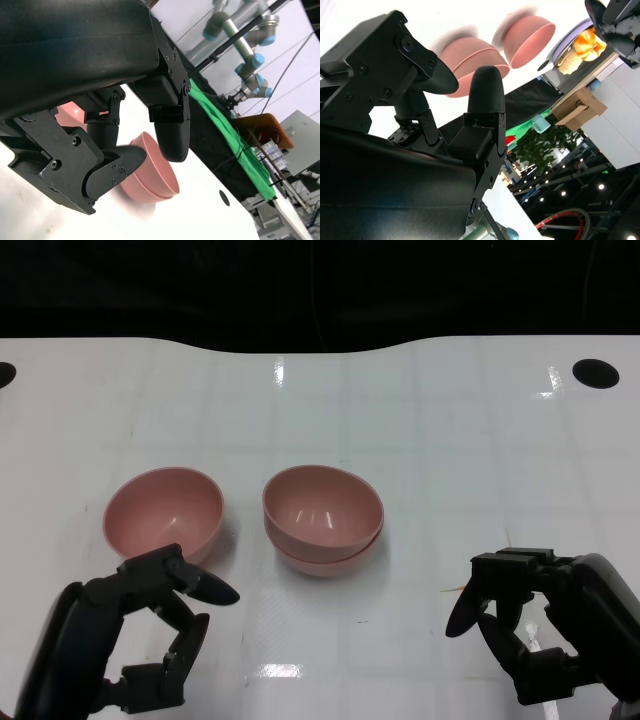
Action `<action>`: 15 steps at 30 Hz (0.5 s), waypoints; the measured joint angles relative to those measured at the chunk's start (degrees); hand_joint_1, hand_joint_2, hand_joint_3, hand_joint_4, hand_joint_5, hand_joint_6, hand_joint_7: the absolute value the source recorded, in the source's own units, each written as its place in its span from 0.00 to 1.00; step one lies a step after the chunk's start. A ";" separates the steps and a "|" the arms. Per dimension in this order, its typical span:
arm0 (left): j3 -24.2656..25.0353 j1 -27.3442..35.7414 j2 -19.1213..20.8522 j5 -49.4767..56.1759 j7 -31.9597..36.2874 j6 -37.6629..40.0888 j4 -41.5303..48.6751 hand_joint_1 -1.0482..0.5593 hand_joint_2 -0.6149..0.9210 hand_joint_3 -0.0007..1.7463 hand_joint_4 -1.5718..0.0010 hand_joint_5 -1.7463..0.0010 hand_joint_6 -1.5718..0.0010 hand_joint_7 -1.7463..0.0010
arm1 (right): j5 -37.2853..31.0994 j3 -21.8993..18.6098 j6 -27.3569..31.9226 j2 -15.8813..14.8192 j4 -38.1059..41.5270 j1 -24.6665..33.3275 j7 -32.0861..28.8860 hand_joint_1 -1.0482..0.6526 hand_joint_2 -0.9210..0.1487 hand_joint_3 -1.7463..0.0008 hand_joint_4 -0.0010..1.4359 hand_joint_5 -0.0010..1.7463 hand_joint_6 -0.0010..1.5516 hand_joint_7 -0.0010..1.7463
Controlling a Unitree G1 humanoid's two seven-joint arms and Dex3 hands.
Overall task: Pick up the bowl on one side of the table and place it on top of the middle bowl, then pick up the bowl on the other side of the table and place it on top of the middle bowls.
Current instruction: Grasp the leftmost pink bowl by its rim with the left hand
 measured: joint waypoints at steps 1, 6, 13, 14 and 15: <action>0.43 -0.24 0.41 1.12 0.35 -0.02 -0.12 0.58 0.84 0.31 0.57 0.37 0.47 0.73 | -0.07 -0.03 0.31 0.17 -0.02 0.00 0.02 0.58 0.70 0.05 0.67 1.00 0.52 0.89; 1.71 -0.46 2.03 7.72 1.08 2.72 -4.63 0.51 0.93 0.08 0.61 0.47 0.49 0.89 | -0.21 -0.05 2.95 0.70 -0.25 0.04 0.48 0.58 0.70 0.05 0.67 1.00 0.50 0.93; 1.49 -0.81 2.72 19.95 1.37 10.51 -9.56 0.39 0.97 0.01 0.64 0.60 0.56 0.98 | -0.49 -0.02 5.07 0.71 -0.64 0.08 1.38 0.58 0.71 0.05 0.68 1.00 0.50 0.95; 1.32 -1.01 2.96 21.58 1.28 11.75 -10.14 0.39 0.97 0.01 0.72 0.63 0.60 0.99 | -0.50 -0.02 5.38 0.71 -0.76 0.11 1.50 0.58 0.71 0.06 0.68 1.00 0.49 0.96; 1.11 -1.50 3.39 23.20 0.91 13.24 -10.63 0.39 0.97 0.01 0.75 0.64 0.62 1.00 | -0.53 0.00 5.70 0.71 -0.90 0.14 1.71 0.58 0.71 0.06 0.67 1.00 0.49 0.96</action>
